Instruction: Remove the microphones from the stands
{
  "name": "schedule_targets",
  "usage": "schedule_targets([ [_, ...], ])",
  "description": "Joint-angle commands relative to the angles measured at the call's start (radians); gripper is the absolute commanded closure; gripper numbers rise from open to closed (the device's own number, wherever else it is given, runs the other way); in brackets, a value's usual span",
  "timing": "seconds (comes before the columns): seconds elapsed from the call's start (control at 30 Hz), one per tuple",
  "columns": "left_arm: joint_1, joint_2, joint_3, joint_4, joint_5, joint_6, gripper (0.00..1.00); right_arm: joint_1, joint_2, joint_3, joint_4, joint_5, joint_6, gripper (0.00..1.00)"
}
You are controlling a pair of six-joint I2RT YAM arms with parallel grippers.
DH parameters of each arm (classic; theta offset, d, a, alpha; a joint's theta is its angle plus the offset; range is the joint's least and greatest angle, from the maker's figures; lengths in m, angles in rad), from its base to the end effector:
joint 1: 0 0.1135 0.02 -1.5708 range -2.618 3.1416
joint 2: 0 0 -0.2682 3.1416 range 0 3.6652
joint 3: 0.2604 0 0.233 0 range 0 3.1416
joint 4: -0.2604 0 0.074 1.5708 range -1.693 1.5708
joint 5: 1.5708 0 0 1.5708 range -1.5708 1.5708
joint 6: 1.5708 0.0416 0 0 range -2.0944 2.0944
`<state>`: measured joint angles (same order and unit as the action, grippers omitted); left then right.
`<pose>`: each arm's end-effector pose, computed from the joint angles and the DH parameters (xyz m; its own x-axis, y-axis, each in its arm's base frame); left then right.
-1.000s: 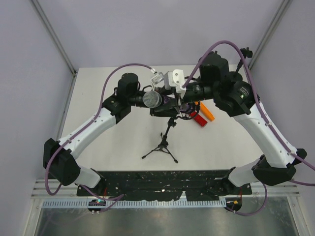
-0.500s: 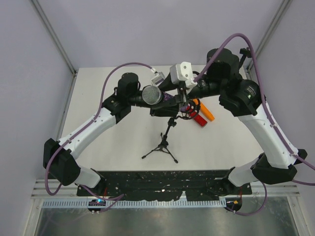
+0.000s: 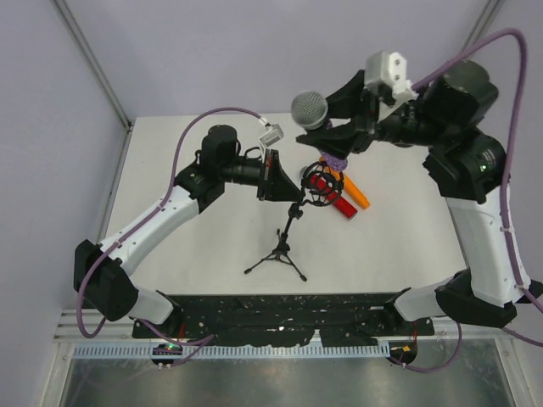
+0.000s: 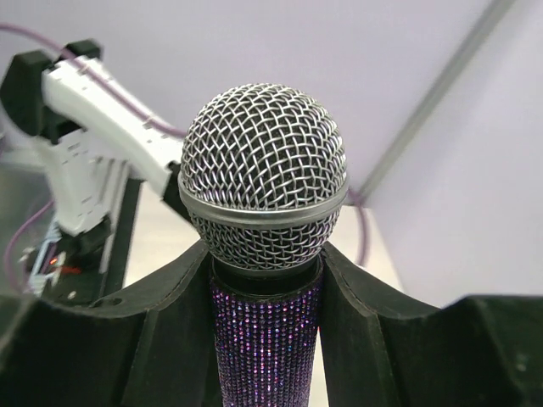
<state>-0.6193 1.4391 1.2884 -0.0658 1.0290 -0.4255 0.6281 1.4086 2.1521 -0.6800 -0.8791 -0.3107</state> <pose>0.2314 -0.2087 0.3844 -0.5641 0.1407 -0.8136 0.8211 -0.0085 -0.5708 0.1447 0.1447 0.5811 0.3536 0.0158 -0.9353 -0.9333 0.0728 -0.3516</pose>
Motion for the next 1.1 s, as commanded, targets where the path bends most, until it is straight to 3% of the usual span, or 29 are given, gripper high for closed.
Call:
schedule_targets([
  [0.0, 0.023, -0.025, -0.017, -0.043, 0.009, 0.013, 1.0, -0.128, -0.121, 0.098, 0.188, -0.002, 0.188, 0.94],
  [0.1, 0.053, -0.051, -0.015, -0.003, 0.031, -0.03, 1.0, -0.177, -0.178, 0.043, 0.177, 0.089, 0.151, 0.94],
  [0.33, 0.15, -0.103, -0.009, 0.107, 0.065, -0.105, 1.0, -0.189, -0.31, -0.265, 0.166, 0.374, 0.019, 0.95],
  [0.63, 0.223, -0.109, -0.015, 0.236, 0.06, -0.156, 1.0, -0.199, -0.361, -0.667, 0.249, 0.462, -0.08, 0.95],
  [1.07, 0.289, -0.109, 0.02, 0.158, -0.013, -0.082, 1.0, -0.214, -0.318, -0.889, 0.313, 0.486, -0.022, 0.95],
])
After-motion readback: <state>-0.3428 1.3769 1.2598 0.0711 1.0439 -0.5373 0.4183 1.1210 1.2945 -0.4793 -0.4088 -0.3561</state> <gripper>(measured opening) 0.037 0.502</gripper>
